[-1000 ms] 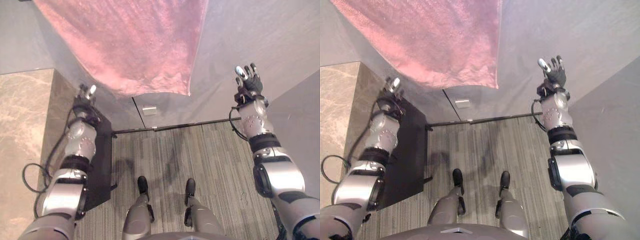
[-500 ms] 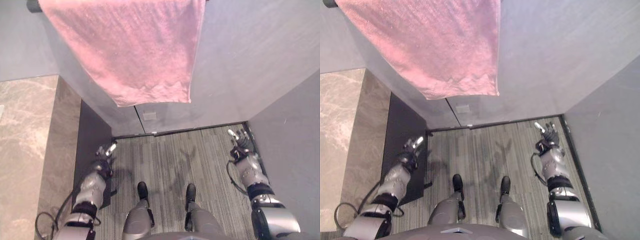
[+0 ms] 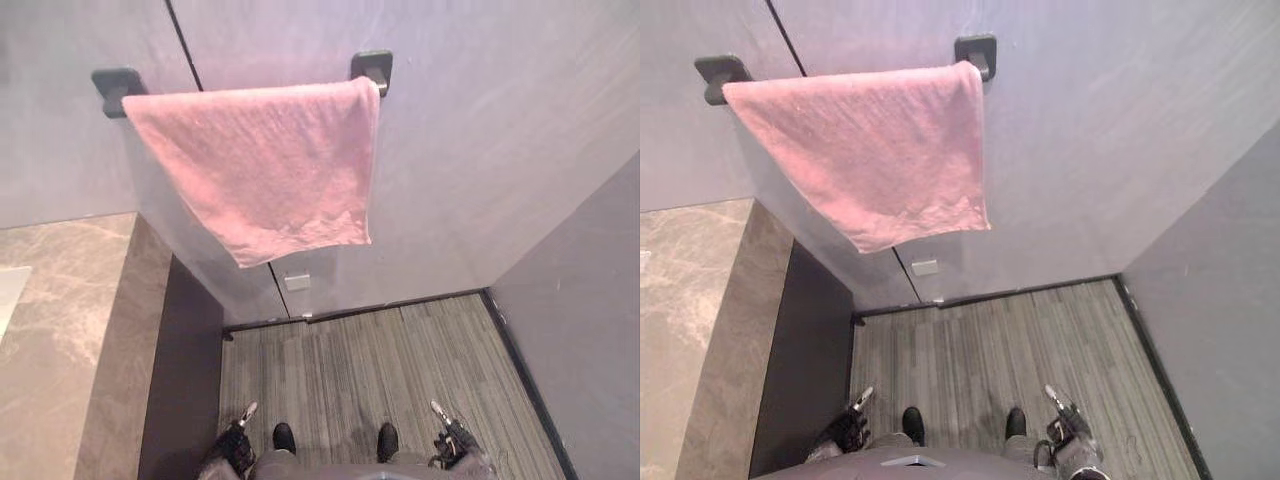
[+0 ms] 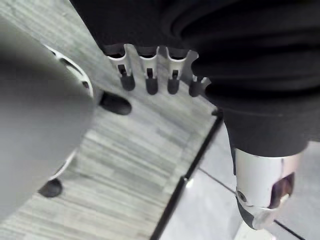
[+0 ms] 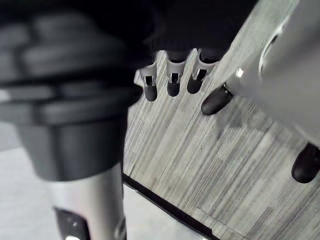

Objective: Organize washtable

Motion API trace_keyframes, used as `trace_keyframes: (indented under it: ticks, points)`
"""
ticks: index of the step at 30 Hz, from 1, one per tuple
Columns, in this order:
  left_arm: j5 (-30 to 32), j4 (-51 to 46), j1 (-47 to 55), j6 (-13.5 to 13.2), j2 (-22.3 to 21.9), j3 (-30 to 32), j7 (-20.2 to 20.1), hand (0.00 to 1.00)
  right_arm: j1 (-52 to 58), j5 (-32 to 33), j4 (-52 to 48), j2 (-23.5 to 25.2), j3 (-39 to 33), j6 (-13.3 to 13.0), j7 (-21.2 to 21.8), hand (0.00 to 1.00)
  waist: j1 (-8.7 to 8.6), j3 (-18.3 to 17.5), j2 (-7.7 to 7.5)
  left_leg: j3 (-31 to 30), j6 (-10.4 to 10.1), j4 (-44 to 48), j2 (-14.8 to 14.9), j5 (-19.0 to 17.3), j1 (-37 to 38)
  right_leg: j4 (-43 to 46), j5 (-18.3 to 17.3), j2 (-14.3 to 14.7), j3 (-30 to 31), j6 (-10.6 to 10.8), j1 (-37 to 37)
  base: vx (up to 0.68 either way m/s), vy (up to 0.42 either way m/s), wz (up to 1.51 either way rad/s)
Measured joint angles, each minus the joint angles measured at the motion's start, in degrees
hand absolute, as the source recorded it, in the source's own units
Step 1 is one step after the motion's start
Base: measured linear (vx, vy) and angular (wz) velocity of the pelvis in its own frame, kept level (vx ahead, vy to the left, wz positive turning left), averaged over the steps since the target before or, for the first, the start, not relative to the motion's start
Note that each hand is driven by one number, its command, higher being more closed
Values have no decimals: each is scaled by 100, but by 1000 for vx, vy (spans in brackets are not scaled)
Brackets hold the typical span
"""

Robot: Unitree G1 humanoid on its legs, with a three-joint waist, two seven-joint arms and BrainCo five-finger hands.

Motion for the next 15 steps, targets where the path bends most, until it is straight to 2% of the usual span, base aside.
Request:
trace_keyframes:
  ticks: [2,5,7,9,10,11,13,14,15]
  points:
    - [95,2,176,24,-57,233,1,0,164,-123,183,-3,-411,39,-40,0,-32,-101,-11,-111,3,-16,-22,-29,109,68,-131,-33,-113,28,121,-6,8,30]
    - [66,2,392,35,-68,437,-3,0,285,-463,309,-15,-539,133,-73,0,-31,-276,-13,-172,-26,-16,-29,-78,112,165,-205,-46,-171,17,124,-10,7,14]
    - [-67,0,457,40,-27,446,-9,0,252,-786,328,-43,-390,204,-93,0,-24,-255,0,-209,-16,107,-2,-85,35,184,-220,-32,-174,-9,110,-56,-8,7]
    - [-231,-54,453,31,-15,454,-16,0,144,-897,320,-117,-85,211,-79,0,-16,-105,7,-348,22,831,80,-272,-421,323,-248,-28,-238,-55,19,-103,-34,25]
    - [-360,-199,451,18,-18,446,-20,0,14,-962,309,-185,158,208,-78,0,-24,76,91,-547,15,1346,172,-385,-722,437,-276,28,-342,-101,-42,-130,-45,40]
    - [-380,-260,447,10,-19,443,-20,0,-55,-1011,308,-210,265,206,-79,0,-24,155,100,-647,7,1540,179,-378,-885,496,-292,52,-397,-127,-89,-196,-70,71]
    - [-388,-422,450,-18,-126,415,-14,0,-282,-1127,302,-319,546,193,-123,0,14,391,231,-992,-126,1962,211,-163,-1358,829,-375,90,-677,-245,-279,-297,-78,90]
    - [-401,-511,452,-29,-182,415,6,0,-443,-1161,236,-372,706,165,-160,0,71,490,264,-1062,-261,1638,120,438,-1487,1091,-493,13,-865,-402,-497,-299,-45,105]
    - [-449,-551,367,-33,-158,453,11,0,-519,-1163,186,-321,747,111,-167,0,60,578,145,-667,-44,2048,82,193,-1569,1222,-521,-237,-1128,-506,-630,-138,-10,99]
